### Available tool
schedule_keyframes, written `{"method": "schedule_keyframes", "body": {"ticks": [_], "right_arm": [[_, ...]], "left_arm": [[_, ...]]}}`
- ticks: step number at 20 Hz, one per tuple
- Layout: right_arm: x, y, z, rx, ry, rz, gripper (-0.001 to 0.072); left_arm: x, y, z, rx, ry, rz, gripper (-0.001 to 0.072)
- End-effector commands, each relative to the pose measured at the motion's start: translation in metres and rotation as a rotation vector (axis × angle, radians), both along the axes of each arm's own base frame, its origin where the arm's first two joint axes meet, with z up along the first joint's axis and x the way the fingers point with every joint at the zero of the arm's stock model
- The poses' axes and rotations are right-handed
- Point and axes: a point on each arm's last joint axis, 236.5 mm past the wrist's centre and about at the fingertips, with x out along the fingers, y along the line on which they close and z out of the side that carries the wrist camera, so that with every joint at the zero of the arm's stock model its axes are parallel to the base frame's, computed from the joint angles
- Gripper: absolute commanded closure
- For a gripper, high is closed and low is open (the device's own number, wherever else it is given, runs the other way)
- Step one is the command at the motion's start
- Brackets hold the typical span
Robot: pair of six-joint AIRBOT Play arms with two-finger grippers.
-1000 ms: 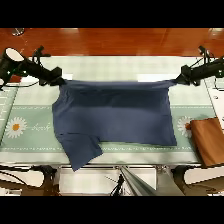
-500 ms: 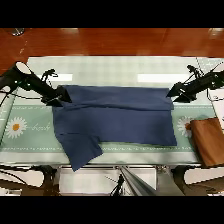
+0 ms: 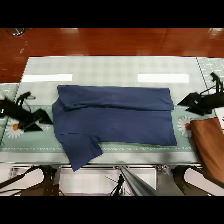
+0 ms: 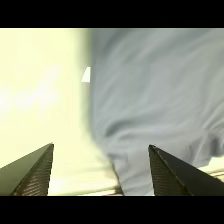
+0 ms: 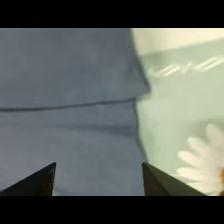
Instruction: Fold the shirts.
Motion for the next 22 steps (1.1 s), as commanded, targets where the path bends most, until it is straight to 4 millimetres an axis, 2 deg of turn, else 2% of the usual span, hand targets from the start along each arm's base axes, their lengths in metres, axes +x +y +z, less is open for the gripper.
{"method": "schedule_keyframes", "body": {"ticks": [1, 4, 7, 9, 12, 14, 15, 16, 17, 18, 19, 22], "right_arm": [[-0.018, 0.041, -0.002, 0.128, -0.100, -0.053, 0.0093], [-0.032, 0.052, -0.008, 0.169, -0.067, -0.046, 0.0093], [-0.033, 0.057, -0.005, 0.192, -0.063, -0.041, 0.0093], [-0.031, 0.056, -0.004, 0.195, -0.068, -0.047, 0.0094], [-0.024, 0.023, 0.010, 0.178, -0.076, -0.143, 0.0094], [-0.039, -0.010, 0.011, 0.128, -0.025, -0.191, 0.0094], [-0.058, -0.027, 0.000, 0.081, 0.045, -0.215, 0.0094], [-0.087, -0.043, -0.018, 0.012, 0.167, -0.241, 0.0094], [-0.119, -0.052, -0.035, -0.048, 0.299, -0.252, 0.0094], [-0.147, -0.049, -0.050, -0.065, 0.417, -0.268, 0.0094], [-0.163, -0.038, -0.060, -0.039, 0.478, -0.275, 0.0094], [-0.182, 0.001, -0.076, 0.019, 0.543, -0.178, 0.0094]], "left_arm": [[-0.027, -0.020, -0.013, -0.100, -0.099, 0.185, 0.0005], [-0.037, -0.043, -0.022, -0.167, -0.121, 0.228, 0.0005], [-0.046, -0.060, -0.030, -0.211, -0.085, 0.255, 0.0005], [-0.042, -0.074, -0.025, -0.251, -0.103, 0.236, 0.0005], [-0.048, -0.093, -0.031, -0.244, -0.105, 0.141, 0.0006], [-0.051, -0.101, -0.035, -0.231, -0.107, 0.090, 0.0007], [-0.051, -0.104, -0.036, -0.227, -0.110, 0.072, 0.0026], [-0.050, -0.105, -0.037, -0.220, -0.117, 0.062, 0.0274], [-0.048, -0.105, -0.038, -0.215, -0.125, 0.064, 0.0665], [-0.046, -0.105, -0.038, -0.214, -0.135, 0.065, 0.0681], [-0.045, -0.104, -0.038, -0.210, -0.140, 0.067, 0.0681], [-0.045, -0.104, -0.038, -0.211, -0.144, 0.062, 0.0681]]}}
